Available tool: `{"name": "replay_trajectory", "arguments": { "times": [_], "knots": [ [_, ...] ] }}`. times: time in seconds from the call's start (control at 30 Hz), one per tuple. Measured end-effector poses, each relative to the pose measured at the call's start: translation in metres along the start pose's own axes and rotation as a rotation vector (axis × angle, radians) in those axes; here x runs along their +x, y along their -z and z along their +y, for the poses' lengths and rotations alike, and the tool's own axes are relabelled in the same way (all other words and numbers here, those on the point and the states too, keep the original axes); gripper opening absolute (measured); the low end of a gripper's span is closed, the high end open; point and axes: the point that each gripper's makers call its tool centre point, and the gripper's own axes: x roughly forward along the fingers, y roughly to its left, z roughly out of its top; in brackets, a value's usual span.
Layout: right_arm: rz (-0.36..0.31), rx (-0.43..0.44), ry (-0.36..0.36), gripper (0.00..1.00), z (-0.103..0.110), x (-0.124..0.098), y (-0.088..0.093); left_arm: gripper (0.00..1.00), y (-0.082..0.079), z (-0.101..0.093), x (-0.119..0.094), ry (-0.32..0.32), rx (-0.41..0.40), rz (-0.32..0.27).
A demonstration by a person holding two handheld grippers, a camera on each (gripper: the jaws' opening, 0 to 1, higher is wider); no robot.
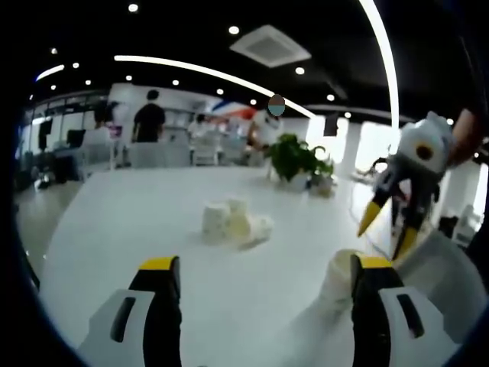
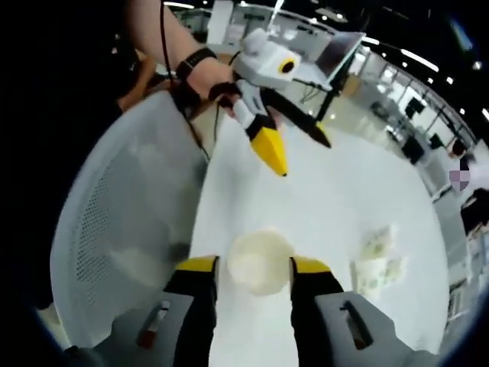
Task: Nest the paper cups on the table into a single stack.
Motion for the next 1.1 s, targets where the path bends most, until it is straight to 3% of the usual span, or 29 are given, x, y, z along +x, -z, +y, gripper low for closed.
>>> {"name": "replay_trajectory", "arguments": {
  "times": [0.53, 0.7, 1.1],
  "knots": [
    [-0.099, 0.21, 0.169, 0.55, -0.027, -0.023, 0.011, 0.9, -0.002, -0.004, 0.0, 0.0, -0.005, -0.007],
    [-0.142, 0.286, 0.237, 0.68, -0.038, -0.029, 0.013, 0.9, -0.002, -0.005, -0.001, 0.0, -0.006, -0.007],
    [-0.162, 0.404, 0.307, 0.77, -0.047, -0.04, 0.025, 0.89, -0.004, -0.009, -0.003, 0.002, -0.003, -0.01]
  ]
}}
